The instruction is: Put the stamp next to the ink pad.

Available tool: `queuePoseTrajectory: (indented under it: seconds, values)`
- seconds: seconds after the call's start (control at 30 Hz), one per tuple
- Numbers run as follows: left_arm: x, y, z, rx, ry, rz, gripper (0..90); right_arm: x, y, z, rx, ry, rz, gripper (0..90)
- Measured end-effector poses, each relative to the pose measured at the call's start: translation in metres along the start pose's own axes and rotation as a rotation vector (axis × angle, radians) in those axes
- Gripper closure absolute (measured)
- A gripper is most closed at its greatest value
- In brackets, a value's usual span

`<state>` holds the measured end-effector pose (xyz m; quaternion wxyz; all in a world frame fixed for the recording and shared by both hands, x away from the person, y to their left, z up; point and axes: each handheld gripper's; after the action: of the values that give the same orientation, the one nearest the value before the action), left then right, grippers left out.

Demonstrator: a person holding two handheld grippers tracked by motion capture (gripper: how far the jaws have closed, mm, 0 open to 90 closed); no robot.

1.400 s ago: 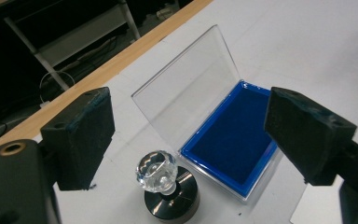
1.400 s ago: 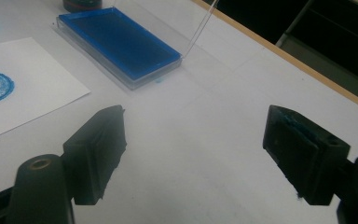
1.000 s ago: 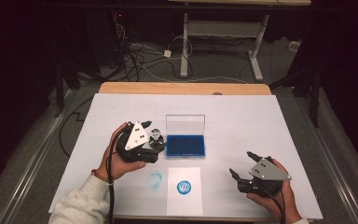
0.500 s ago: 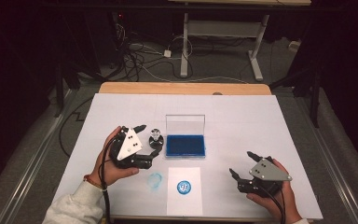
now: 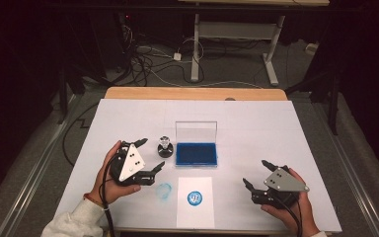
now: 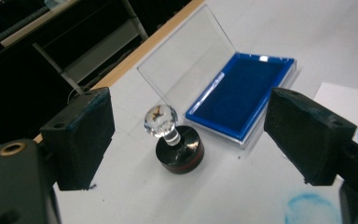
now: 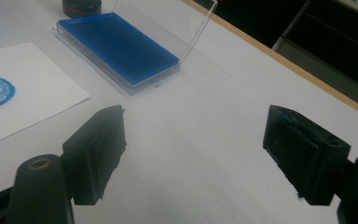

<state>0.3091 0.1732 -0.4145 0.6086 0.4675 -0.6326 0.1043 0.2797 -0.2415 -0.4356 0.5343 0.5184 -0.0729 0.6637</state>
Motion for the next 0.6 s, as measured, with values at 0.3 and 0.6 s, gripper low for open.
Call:
queuePoseTrajectory:
  seconds: [0.3, 0.6]
  values:
    - [-0.025, -0.002, 0.004, -0.011, 0.017, -0.054, 15.9, 0.0, -0.001, 0.0, 0.0, -0.002, -0.002, 21.5]
    - [-0.05, 0.002, 0.006, 0.002, 0.02, -0.133, 15.9, -0.001, -0.001, 0.0, 0.0, -0.005, -0.003, 21.4]
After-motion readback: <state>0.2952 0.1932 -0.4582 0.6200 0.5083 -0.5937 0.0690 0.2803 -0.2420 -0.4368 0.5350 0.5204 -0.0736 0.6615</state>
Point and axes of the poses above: each handheld gripper's, and its own axes: y roughly backward along the jaws, x roughly out of its top, z roughly to its right, and after that the axes turned 9 degrees about y, right-handed
